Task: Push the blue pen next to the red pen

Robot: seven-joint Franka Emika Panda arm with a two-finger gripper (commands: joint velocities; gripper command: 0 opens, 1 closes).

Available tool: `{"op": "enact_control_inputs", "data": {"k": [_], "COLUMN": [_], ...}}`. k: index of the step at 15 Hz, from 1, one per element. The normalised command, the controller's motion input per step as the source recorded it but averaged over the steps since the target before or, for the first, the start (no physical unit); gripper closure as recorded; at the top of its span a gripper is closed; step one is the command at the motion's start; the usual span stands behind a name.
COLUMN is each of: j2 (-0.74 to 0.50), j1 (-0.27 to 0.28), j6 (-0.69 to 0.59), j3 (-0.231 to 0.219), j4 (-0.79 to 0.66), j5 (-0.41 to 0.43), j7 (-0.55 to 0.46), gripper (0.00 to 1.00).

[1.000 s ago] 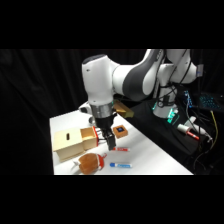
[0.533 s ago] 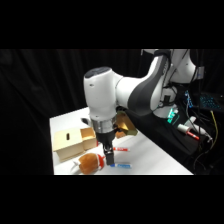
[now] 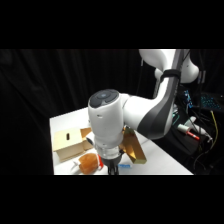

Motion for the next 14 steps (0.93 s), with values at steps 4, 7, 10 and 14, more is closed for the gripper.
{"op": "enact_control_inputs", "data": {"k": [4,7,10,14], "j2": [0.15,0.12,0.13,0.11], "j1": [0.07,0.028,0.004,-0.01], "j6": [0.11,0.23,0.24,0.19], "j3": [-0.032,-0.014,0.018,0.031], "j4": [0.15,0.05,0.03,0.0], "j5": [0.06,0.115,0.156,0.157], "j7": [0.24,0.19,0.13,0.08], "gripper": [0.0,0.0,0.0,0.0]}}
